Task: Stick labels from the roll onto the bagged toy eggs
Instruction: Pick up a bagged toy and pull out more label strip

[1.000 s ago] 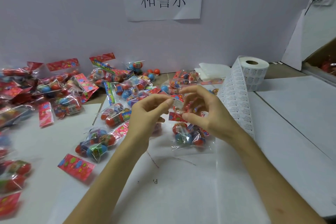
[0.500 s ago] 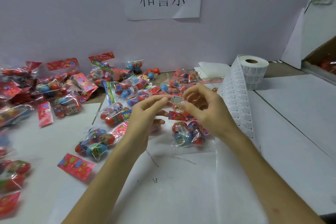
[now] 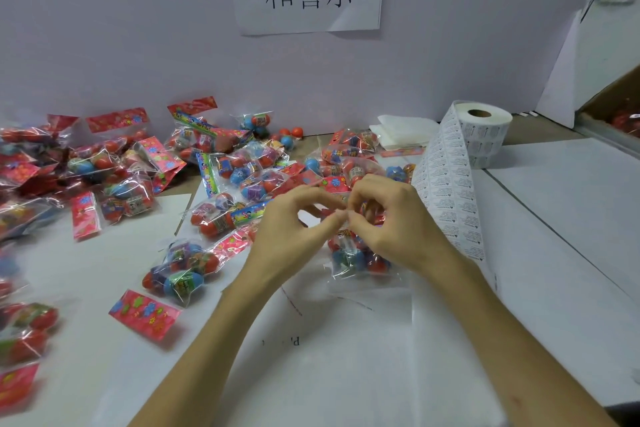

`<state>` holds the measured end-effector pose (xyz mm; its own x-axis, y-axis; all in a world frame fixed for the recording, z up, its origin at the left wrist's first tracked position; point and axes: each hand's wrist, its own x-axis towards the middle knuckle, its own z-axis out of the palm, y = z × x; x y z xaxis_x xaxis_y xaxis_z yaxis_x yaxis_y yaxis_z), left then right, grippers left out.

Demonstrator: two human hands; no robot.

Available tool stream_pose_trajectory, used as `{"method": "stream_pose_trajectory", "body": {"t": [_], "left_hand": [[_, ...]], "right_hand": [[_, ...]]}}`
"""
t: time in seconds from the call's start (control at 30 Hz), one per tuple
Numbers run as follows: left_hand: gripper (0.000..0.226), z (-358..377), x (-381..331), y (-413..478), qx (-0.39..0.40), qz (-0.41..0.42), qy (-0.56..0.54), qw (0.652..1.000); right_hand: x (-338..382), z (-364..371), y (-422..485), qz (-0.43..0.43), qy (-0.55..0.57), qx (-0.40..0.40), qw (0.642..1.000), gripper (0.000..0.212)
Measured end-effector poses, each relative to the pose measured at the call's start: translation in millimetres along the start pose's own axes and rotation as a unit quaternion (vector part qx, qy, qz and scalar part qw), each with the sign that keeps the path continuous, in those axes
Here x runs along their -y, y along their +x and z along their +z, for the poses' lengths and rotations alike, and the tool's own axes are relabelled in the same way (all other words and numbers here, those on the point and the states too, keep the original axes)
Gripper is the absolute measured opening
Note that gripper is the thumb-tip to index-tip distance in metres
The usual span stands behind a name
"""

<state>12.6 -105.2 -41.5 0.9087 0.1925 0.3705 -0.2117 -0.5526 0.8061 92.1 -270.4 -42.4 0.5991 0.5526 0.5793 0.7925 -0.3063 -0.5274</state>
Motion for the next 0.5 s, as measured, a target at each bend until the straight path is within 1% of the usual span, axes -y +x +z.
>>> {"method": "stream_pose_trajectory", "body": {"t": [0.07, 0.13, 0.2, 0.23, 0.27, 0.3, 0.37, 0.43, 0.5], "left_hand": [[0.011, 3, 1, 0, -0.006, 0.006, 0.006, 1.0], [0.018, 2, 0, 1, -0.02, -0.017, -0.04, 0.999], [0.025, -3, -1, 3, -0.043, -0.067, -0.125, 0.989], [0.027, -5, -1, 3, -0.052, -0.097, -0.169, 0.979], [0.025, -7, -1, 3, -0.055, -0.128, -0.207, 0.968], [0.021, -8, -1, 3, -0.053, -0.155, -0.238, 0.957], [0.012, -9, -1, 4, -0.039, -0.186, -0.281, 0.941], [0.014, -8, -1, 4, -0.023, -0.194, -0.296, 0.935], [0.016, -7, 0, 3, -0.006, -0.195, -0.293, 0.936]], "right_hand": [[-1, 0, -1, -0.004, -0.009, -0.002, 1.0, 0.01], [-1, 1, 0, 0.007, 0.001, -0.025, 1.0, 0.006], [-1, 4, 2, 0.049, 0.058, -0.054, 0.996, 0.02], [0, 4, 3, 0.075, 0.09, -0.061, 0.991, 0.027], [1, 5, 5, 0.098, 0.114, -0.064, 0.987, 0.03], [1, 5, 6, 0.113, 0.13, -0.064, 0.983, 0.027], [2, 5, 6, 0.127, 0.147, -0.063, 0.979, 0.013], [4, 4, 5, 0.133, 0.171, -0.067, 0.974, 0.006], [6, 5, 5, 0.136, 0.19, -0.07, 0.97, 0.004]]}}
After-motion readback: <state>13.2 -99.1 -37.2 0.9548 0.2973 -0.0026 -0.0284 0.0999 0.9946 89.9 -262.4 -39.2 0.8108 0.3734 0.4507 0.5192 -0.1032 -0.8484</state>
